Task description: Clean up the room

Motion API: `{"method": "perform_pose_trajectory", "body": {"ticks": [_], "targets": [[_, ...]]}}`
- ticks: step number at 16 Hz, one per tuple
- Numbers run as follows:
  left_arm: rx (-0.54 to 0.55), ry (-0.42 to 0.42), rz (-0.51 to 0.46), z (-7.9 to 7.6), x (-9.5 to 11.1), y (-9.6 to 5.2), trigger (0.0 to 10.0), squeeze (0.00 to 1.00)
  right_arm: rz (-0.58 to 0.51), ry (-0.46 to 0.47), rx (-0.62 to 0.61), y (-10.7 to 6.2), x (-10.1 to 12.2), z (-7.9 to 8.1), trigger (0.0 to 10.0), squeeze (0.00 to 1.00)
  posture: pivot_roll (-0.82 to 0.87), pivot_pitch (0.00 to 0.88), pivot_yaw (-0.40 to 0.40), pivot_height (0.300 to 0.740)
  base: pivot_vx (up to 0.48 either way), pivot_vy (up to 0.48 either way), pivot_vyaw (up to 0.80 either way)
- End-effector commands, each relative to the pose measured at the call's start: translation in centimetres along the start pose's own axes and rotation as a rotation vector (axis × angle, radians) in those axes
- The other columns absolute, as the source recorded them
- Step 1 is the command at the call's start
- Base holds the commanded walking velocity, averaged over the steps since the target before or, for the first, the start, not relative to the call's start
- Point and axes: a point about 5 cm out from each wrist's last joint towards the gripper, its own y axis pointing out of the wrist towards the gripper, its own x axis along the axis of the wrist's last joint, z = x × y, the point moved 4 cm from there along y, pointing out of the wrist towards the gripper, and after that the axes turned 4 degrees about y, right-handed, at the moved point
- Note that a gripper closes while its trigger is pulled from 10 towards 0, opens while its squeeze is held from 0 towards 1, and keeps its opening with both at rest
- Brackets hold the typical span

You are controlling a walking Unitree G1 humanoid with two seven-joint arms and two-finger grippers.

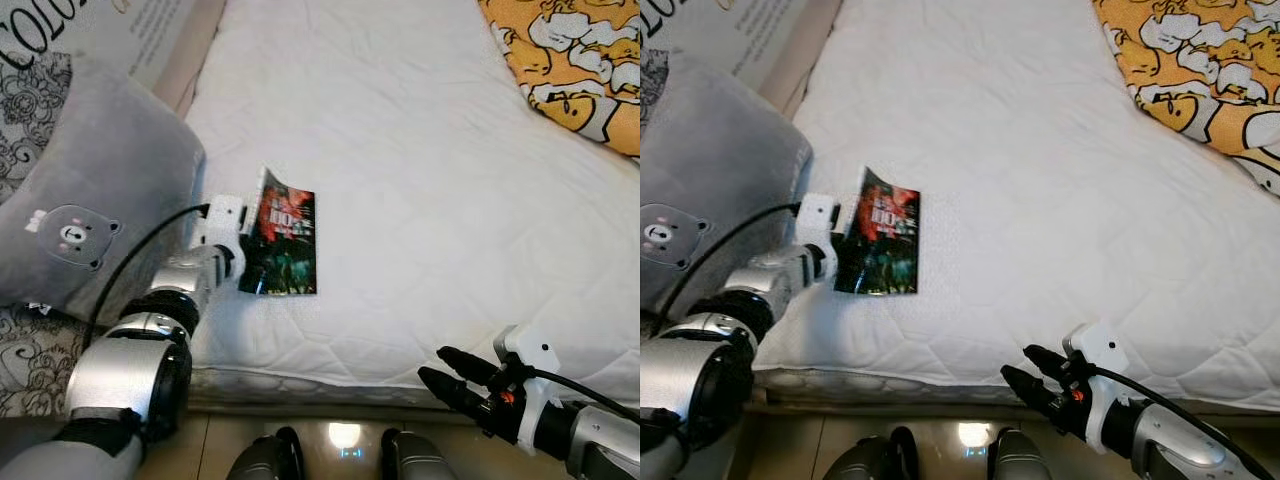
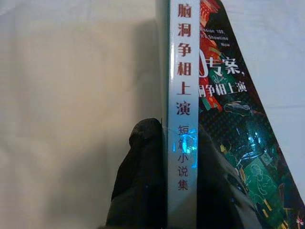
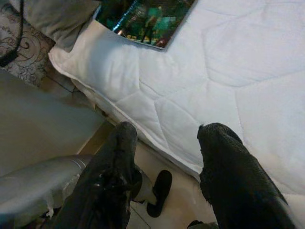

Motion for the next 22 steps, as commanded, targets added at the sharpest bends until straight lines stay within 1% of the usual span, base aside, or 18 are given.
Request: {"method": "perform_pose_trajectory", "body": {"ticks": [1,3,4,6,7,9,10,11,12,13,14,15,18,19,20,21,22], "targets": [[0.038,-0.001,0.034,1.1,-1.0,-0.4,10.0,1.00,-0.001,-0.007,0.054,0.2,0.2,1.1,10.0,0.00,-0.30,0.224,0.110,0.740,0.000,0.000,0.00],[0.050,0.022,0.052,1.5,-1.6,-0.6,10.0,1.00,-0.001,-0.014,0.052,0.5,0.4,0.9,10.0,0.00,-0.30,0.222,0.105,0.740,0.000,0.000,0.00],[0.072,0.076,0.058,1.9,-1.9,-0.7,10.0,1.00,-0.004,-0.017,0.052,0.7,0.6,0.7,10.0,0.00,-0.30,0.224,0.102,0.740,0.000,0.000,0.00],[0.087,0.121,0.054,2.4,-1.7,-0.9,10.0,1.00,-0.007,-0.019,0.054,0.8,0.8,0.7,10.0,0.00,-0.31,0.226,0.100,0.740,0.000,0.000,0.00],[0.085,0.154,0.052,2.4,-1.5,-0.9,10.0,1.00,-0.006,-0.021,0.054,0.8,0.8,0.7,10.0,0.00,-0.31,0.222,0.099,0.740,0.000,0.000,0.00],[0.089,0.183,0.046,2.4,-1.0,-0.8,10.0,1.00,-0.003,-0.023,0.040,0.8,0.7,0.5,10.0,0.00,-0.32,0.222,0.108,0.740,0.000,0.000,0.00],[0.091,0.210,0.046,2.4,-0.8,-0.8,10.0,1.00,-0.004,-0.023,0.027,0.7,0.7,0.3,10.0,0.00,-0.32,0.221,0.110,0.740,0.000,0.000,0.00],[0.097,0.250,0.046,2.4,-0.5,-0.8,10.0,0.61,-0.009,-0.024,0.016,0.6,0.7,0.3,10.0,0.00,-0.33,0.219,0.121,0.740,0.000,0.000,0.00],[0.107,0.283,0.042,2.4,-0.2,-0.7,10.0,0.11,-0.010,-0.025,0.010,0.6,0.7,0.3,10.0,0.00,-0.33,0.218,0.126,0.740,0.000,0.000,0.00],[0.116,0.304,0.039,2.5,0.0,-0.7,10.0,0.00,0.004,-0.049,0.001,0.6,0.5,0.2,10.0,0.00,-0.34,0.216,0.128,0.740,0.000,0.000,0.00],[0.131,0.354,0.034,2.6,0.4,-0.8,10.0,0.00,0.010,-0.061,0.001,0.8,0.6,0.1,10.0,0.00,-0.33,0.213,0.127,0.740,0.000,0.000,0.00],[0.142,0.388,0.031,2.8,0.8,-0.8,10.0,0.00,0.002,-0.049,0.009,1.0,0.7,0.1,10.0,0.00,-0.33,0.210,0.126,0.740,0.000,0.000,0.00],[0.132,0.450,-0.002,2.9,2.0,-0.9,10.0,0.00,-0.008,-0.052,0.015,1.7,0.8,0.1,10.0,0.00,-0.31,0.186,0.118,0.740,0.000,0.000,0.00],[0.070,0.427,-0.052,2.1,3.1,-0.8,10.0,0.00,-0.028,-0.055,0.002,2.6,0.9,-0.1,10.0,0.00,-0.28,0.161,0.119,0.740,0.000,0.000,0.00],[-0.003,0.359,-0.131,1.0,4.4,-0.8,10.0,0.00,-0.070,-0.057,-0.043,3.9,1.3,-0.5,10.0,0.00,-0.24,0.133,0.119,0.740,0.000,0.000,0.00],[-0.016,0.319,-0.160,0.6,4.9,-0.7,10.0,0.00,-0.094,-0.064,-0.076,4.3,1.5,-0.9,10.0,0.00,-0.24,0.128,0.121,0.740,0.000,0.000,0.00],[-0.043,0.224,-0.208,0.1,5.5,-0.7,10.0,0.00,-0.131,-0.059,-0.135,5.1,1.7,-1.4,10.0,0.00,-0.21,0.103,0.123,0.740,0.000,0.000,0.00]]}}
